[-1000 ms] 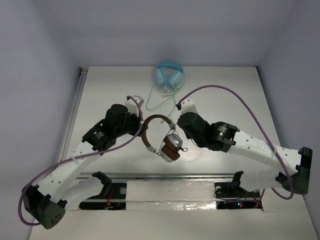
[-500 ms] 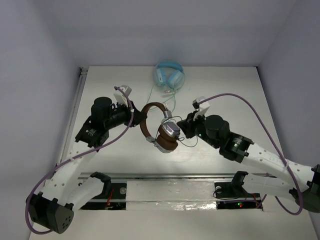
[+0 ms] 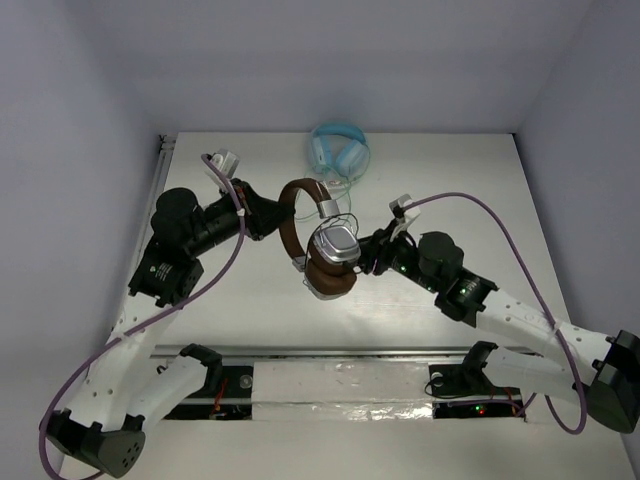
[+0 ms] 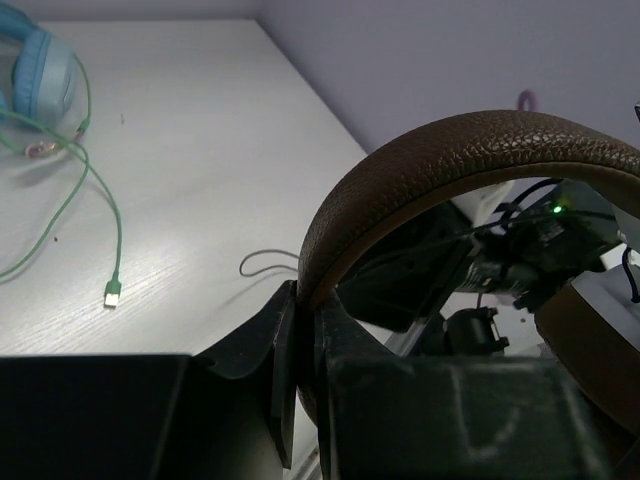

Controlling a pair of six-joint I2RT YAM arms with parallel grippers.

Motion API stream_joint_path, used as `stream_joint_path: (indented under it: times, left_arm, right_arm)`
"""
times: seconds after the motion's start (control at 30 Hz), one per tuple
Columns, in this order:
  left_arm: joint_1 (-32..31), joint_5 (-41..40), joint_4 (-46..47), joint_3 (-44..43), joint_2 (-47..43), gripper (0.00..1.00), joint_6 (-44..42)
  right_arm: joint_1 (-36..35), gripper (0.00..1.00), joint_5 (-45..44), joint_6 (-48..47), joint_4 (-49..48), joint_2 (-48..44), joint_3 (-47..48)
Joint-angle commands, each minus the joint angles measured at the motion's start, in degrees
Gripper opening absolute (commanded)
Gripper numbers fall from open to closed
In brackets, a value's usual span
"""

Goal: Wrap the headphones

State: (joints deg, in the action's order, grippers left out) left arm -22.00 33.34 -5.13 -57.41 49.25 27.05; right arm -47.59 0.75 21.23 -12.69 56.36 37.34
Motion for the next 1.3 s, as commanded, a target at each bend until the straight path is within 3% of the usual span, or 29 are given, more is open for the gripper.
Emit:
stream_joint_path:
  times: [0.0,0.5,0.77,1.07,1.2,1.27]
  left_arm:
    - [0.4,1.3,6.7,-3.4,-1.2,0.00,4.9]
    - [0.4,-3.1,11.6,-11.3,0.9,0.00,10.7]
    - [0.4,-5.2,18.2,-7.5,1.2,0.00,17.6]
    - [0.4,-21.1,16.3,-5.9,-2.0,0.00,15.9]
    - [0.4,-30.2,15.4,-4.1,-3.6,0.00,14.7]
    - [0.4,-32.8,14.9,-2.7,-4.3,0.00,14.5]
  right_arm:
    - [0.0,0.42,4.8,1.1,-8.5,-1.1,-1.9]
    - [0.0,0.43,9.7,5.4,-15.9,0.7,-8.3]
    - [0.0,0.44,17.4,10.0,-26.6,8.0,-8.7]
    - [-3.8,0.11,21.0,13.8,-31.5,13.2,-9.8]
    - [-7.6,0.01,18.9,15.7,-30.4,14.7,-9.4]
    - [-9.7,0.00,16.3,16.2,-25.2,14.9,-7.6]
